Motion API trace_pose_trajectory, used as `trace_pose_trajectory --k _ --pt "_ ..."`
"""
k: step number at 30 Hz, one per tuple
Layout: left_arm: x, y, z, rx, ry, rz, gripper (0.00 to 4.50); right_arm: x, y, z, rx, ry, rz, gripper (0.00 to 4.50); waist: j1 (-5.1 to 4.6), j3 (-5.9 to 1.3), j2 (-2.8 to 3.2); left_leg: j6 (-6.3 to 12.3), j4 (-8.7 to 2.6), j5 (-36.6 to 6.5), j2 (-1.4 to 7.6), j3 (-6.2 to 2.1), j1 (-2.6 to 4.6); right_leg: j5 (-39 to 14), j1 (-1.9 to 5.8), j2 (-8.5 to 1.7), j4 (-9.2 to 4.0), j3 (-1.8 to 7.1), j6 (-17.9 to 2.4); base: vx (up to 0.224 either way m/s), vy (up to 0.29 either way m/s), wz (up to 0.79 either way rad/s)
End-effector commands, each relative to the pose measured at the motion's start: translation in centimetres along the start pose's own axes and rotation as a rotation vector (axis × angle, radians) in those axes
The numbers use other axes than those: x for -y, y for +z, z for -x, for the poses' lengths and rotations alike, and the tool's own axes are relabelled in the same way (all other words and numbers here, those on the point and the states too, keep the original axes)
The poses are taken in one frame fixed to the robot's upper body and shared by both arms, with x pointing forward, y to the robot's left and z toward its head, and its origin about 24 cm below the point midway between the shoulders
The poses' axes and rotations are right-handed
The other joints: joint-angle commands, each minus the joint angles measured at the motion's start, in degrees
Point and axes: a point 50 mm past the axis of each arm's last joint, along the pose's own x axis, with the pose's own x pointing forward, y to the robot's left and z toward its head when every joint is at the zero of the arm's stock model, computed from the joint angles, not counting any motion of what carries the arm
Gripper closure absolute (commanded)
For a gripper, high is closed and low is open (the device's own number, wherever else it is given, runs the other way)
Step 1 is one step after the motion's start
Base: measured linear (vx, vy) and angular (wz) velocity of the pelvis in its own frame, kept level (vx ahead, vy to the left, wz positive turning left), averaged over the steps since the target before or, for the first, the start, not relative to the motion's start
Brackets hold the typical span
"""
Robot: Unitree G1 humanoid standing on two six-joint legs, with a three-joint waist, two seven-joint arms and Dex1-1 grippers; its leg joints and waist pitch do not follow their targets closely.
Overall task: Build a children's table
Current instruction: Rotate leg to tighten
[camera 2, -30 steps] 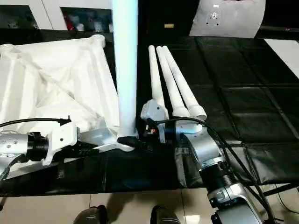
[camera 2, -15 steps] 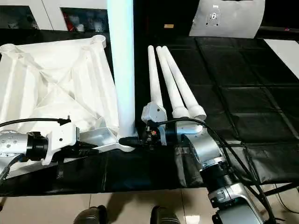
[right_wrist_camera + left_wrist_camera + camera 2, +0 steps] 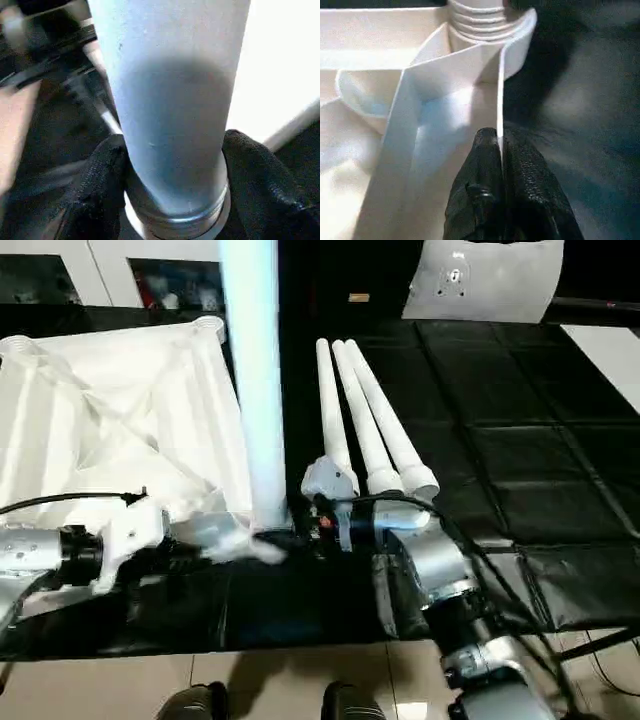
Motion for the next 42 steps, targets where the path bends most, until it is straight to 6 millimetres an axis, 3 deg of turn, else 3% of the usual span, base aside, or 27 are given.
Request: trace_pose_trajectory --k 1,3,6,7,9,11,12,14,15,17,20,23,24,29,30,37,40,42 --pt "0.8 1.9 -1.1 0.077 0.072 0.033 4.5 -0.9 -1.5 -1.9 -0.03 -0.08 -0.088 1.94 -0.27 -3.34 0.73 -1.47 -3.92 -16.2 1.25 -0.91 0.93 -19.6 2.67 -2.84 -4.39 1.27 -10.1 0.0 0.0 0.0" --pt "0.8 2.5 -1.7 0.103 0.132 0.072 4.5 -1.0 -1.4 -2.8 -0.006 -0.139 -0.131 1.94 -0.75 -3.41 0.74 -2.07 -3.89 -17.3 1.38 -0.85 1.29 -20.3 2.1 -2.64 -4.65 1.42 -9.2 0.0 0.0 0.0" --pt "1.2 3.6 -2.8 0.144 0.234 0.137 4.5 -1.3 -1.2 -4.6 0.034 -0.238 -0.217 1.94 -1.27 -3.45 0.65 -1.74 -3.78 -17.2 1.22 -0.99 1.11 -19.5 2.13 -2.52 -4.83 1.35 -8.8 0.0 0.0 0.0" --pt "1.5 4.7 -3.9 0.178 0.313 0.178 4.5 -1.5 -0.7 -5.9 0.071 -0.31 -0.284 1.94 -1.43 -3.49 0.35 -1.2 -3.62 -16.7 1.16 -0.81 1.05 -18.1 2.07 -2.43 -4.82 1.46 -8.6 0.0 0.0 0.0" --pt "1.5 6.1 -5.1 0.223 0.397 0.22 4.5 -1.3 -0.2 -7.0 0.1 -0.406 -0.375 1.95 -1.52 -3.57 0.44 -0.86 -3.49 -16.4 1.09 -0.82 1.06 -17.8 2.02 -2.37 -4.86 1.45 -8.1 0.0 0.0 0.0" --pt "1.5 6.5 -5.4 0.231 0.411 0.229 4.5 -1.2 -0.1 -7.2 0.103 -0.43 -0.39 1.95 -1.44 -3.78 0.5 -0.63 -3.47 -15.0 0.97 -0.79 0.97 -15.7 2.13 -2.24 -4.62 1.33 -8.0 0.0 0.0 0.0" --pt "1.6 6.9 -5.6 0.241 0.403 0.221 4.5 -1.2 0.0 -7.3 0.112 -0.432 -0.374 1.65 -1.11 -3.85 0.16 0.59 -3.29 -13.1 0.96 -0.56 0.91 -11.6 2.13 -2.18 -4.4 1.4 -8.3 0.0 0.0 0.0" --pt "1.6 7.1 -5.6 0.238 0.393 0.204 4.5 -1.2 0.1 -7.3 0.11 -0.433 -0.355 1.65 -0.92 -4.12 0.24 1.96 -3.07 -9.8 0.85 -0.43 0.78 -5.8 2.44 -2.02 -3.92 1.29 -9.1 0.0 0.0 0.0" --pt "1.5 7.0 -5.6 0.224 0.388 0.181 4.5 -1.0 -0.1 -7.1 0.109 -0.441 -0.352 1.31 -0.81 -4.2 0.09 2.96 -2.94 -7.9 0.8 -0.34 0.67 -2.5 2.62 -1.98 -3.58 1.27 -9.7 0.0 0.0 0.0" --pt "1.2 6.6 -5.3 0.201 0.383 0.155 4.5 -0.6 -0.2 -6.6 0.109 -0.463 -0.348 1.24 -0.69 -4.16 0.34 3.8 -2.94 -6.5 0.8 -0.33 0.62 0.1 2.75 -2.0 -3.37 1.14 -10.5 0.0 0.0 0.0" --pt "0.9 6.5 -5.2 0.189 0.382 0.146 4.5 0.1 0.1 -5.9 0.12 -0.496 -0.302 0.9 -0.63 -3.94 0.54 3.09 -3.1 -8.8 0.97 -0.31 0.81 -3.3 2.67 -2.18 -3.74 1.08 -10.9 0.0 0.0 0.0" --pt "0.7 6.4 -5.1 0.182 0.384 0.134 4.5 0.8 0.6 -5.0 0.137 -0.526 -0.236 0.59 -0.6 -3.84 0.68 1.25 -3.33 -11.7 1.03 -0.45 0.96 -8.3 2.51 -2.25 -4.14 1.07 -9.8 0.0 0.0 0.0" --pt "0.5 6.3 -5.2 0.179 0.386 0.133 4.5 1.0 0.7 -4.7 0.138 -0.539 -0.216 0.59 -0.55 -3.99 0.88 1.03 -3.29 -11.6 1.01 -0.49 1.0 -8.1 2.57 -2.24 -4.06 1.07 -9.7 0.0 0.0 0.0" --pt "-0.7 5.8 -5.4 0.145 0.42 0.122 4.5 1.7 2.2 -2.3 0.226 -0.541 -0.2 0.07 0.18 -4.27 0.69 1.83 -3.05 -9.1 0.92 -0.3 1.08 -3.3 2.74 -2.01 -3.69 1.18 -9.5 0.0 0.0 0.0" --pt "-1.1 5.6 -5.4 0.137 0.442 0.128 4.5 1.8 2.4 -1.9 0.229 -0.541 -0.173 0.07 0.19 -4.41 1.02 1.81 -3.06 -8.3 0.87 -0.45 0.89 -2.4 2.98 -2.09 -3.52 1.11 -9.8 0.0 0.0 0.0" --pt "-3.6 6.0 -6.1 0.153 0.489 0.13 4.5 2.4 4.3 1.1 0.291 -0.592 -0.124 0.07 0.32 -4.59 0.67 2.21 -2.81 -7.6 0.61 -0.29 0.9 -2.2 3.1 -2.03 -3.66 1.19 -10.3 0.0 0.0 0.0" --pt "-4.7 6.6 -6.7 0.176 0.503 0.135 4.5 2.3 4.6 1.6 0.283 -0.613 -0.118 0.07 0.33 -4.71 0.64 2.03 -2.84 -7.2 0.69 -0.42 0.75 -2.2 3.29 -2.24 -3.55 1.13 -10.6 0.0 0.0 0.0" --pt "-5.4 7.0 -7.0 0.214 0.497 0.176 4.5 2.1 4.6 1.7 0.275 -0.611 -0.128 0.07 0.4 -4.77 0.74 2.08 -2.74 -6.9 0.57 -0.3 1.02 -1.7 3.16 -2.05 -3.63 1.19 -10.7 0.0 0.0 0.0"
